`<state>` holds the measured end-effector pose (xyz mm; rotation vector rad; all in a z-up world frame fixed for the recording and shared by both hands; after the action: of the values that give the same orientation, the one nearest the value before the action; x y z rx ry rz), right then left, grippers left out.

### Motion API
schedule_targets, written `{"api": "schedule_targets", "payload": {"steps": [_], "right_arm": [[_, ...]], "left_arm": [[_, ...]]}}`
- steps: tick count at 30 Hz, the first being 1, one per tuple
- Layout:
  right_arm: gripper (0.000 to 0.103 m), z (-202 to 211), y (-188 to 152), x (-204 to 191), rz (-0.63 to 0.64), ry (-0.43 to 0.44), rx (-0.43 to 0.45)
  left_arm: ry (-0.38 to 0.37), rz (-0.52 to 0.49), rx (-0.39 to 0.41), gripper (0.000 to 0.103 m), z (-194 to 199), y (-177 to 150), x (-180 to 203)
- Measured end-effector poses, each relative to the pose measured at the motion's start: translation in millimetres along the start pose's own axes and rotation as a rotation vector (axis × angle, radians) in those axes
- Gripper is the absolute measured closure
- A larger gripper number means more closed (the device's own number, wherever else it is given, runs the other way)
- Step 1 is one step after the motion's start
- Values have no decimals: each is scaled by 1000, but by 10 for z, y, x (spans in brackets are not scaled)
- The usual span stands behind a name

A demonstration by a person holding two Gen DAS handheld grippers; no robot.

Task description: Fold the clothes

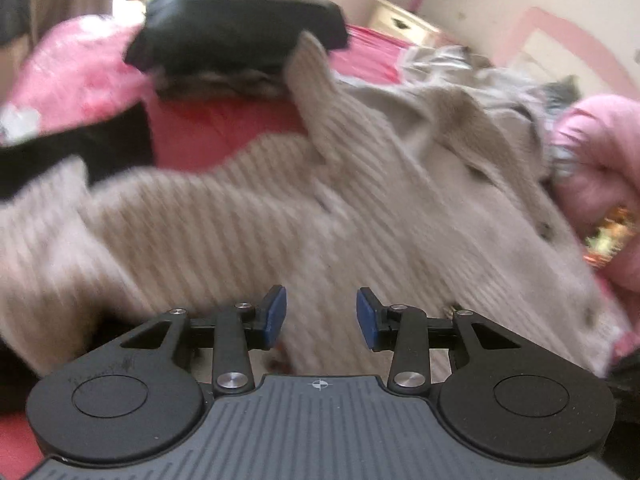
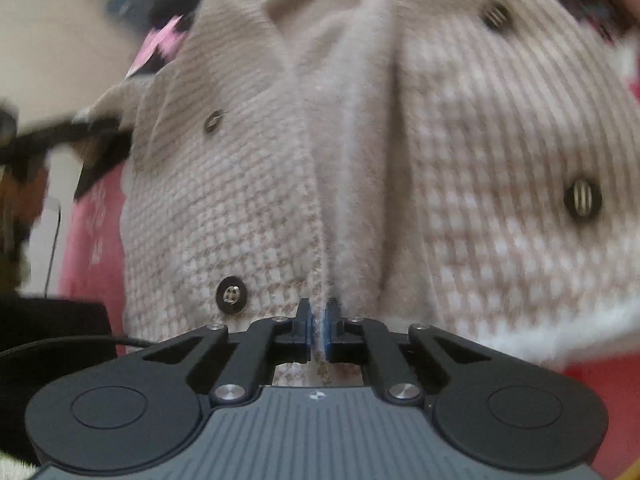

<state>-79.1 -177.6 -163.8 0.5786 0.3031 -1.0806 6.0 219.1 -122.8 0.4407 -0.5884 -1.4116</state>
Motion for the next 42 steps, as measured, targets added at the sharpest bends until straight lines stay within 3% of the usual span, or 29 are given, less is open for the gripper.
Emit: {"api": "schedule_targets", "payload": {"steps": [2,5,7,9,11,15,21,23,25,26,28,30,32,35,37,39,42], "right_arm": [[83,129,210,-97,57,2,6],[61,334,760,-228,102,45,104],[60,337,1198,-363,131,77,161],[51,227,1644,-526,164,125,212],[46,36,2085,-687,214,171,252],[37,-612,2865,-939,289,181,271],[34,-1574,3597,-1148,353,95,221],[34,-1824,3704,-1024,305,71,195],[62,-1951,3709,-891,234,131,148],[88,-1926,3668,-839,193,189,143],[88,-1662,3576,-797,183,242,227],[88,-1308,3417,-683,183,249,331],[88,-1130,3263,-429,124,231,378],[88,-1293,3106,69,31,141,351],[90,-1444,3055,300,-33,140,330],[87,-1456,3056,358,-61,179,340],[79,-1362,3078,345,-61,159,339]], "left_arm": [[48,-42,16,64,-131,147,-24],[118,-107,36,64,-327,361,-54],[164,-137,43,64,-452,483,-78],[190,-131,37,62,-576,574,-121],[206,-108,25,62,-691,617,-188],[258,-78,-10,62,-876,558,-341],[300,-67,-11,60,-973,466,-453],[299,-65,-3,60,-979,458,-466],[292,-62,4,59,-982,453,-475],[287,-67,10,59,-982,454,-476],[276,-85,26,59,-974,432,-473],[265,-90,29,59,-957,424,-465],[255,-94,31,59,-939,419,-458],[195,-46,33,59,-915,493,-448],[139,-10,40,59,-906,559,-401],[112,1,39,58,-967,625,-335],[81,-11,39,52,-1115,719,-214]]}}
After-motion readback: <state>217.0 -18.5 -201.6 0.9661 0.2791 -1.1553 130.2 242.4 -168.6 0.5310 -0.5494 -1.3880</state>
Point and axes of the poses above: each gripper's, at about its wrist camera, not at the fingertips, and z roughly against the way its jaws point, x to its right, y to its top, the point moved 7 cm from there along -z, roughly the way its jaws point, and after that the axes turned 7 degrees about y, right-handed, at the moved point
